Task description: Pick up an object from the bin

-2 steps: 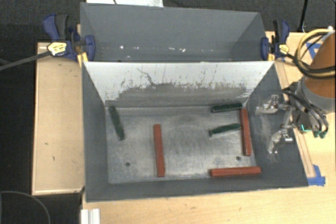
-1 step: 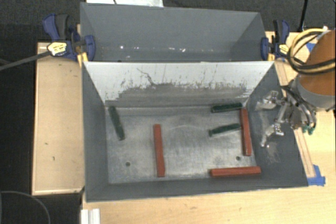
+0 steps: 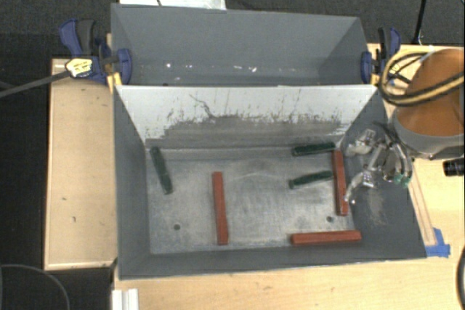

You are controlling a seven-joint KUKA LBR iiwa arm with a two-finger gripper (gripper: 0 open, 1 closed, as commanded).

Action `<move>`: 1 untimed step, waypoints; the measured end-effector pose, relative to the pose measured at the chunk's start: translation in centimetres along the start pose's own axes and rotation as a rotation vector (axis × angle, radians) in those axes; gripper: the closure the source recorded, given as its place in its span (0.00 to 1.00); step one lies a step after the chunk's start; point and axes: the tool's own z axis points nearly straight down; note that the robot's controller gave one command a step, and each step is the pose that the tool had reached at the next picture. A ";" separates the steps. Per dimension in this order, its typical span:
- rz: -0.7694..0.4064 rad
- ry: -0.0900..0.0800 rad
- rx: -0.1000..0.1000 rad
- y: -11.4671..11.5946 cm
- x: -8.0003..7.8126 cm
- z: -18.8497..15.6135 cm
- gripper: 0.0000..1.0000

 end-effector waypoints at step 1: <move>-0.077 -0.018 0.001 1.6 -1.8 6.9 1.00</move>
Offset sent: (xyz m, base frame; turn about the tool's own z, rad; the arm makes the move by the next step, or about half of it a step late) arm 0.0000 0.0000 0.0000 0.0000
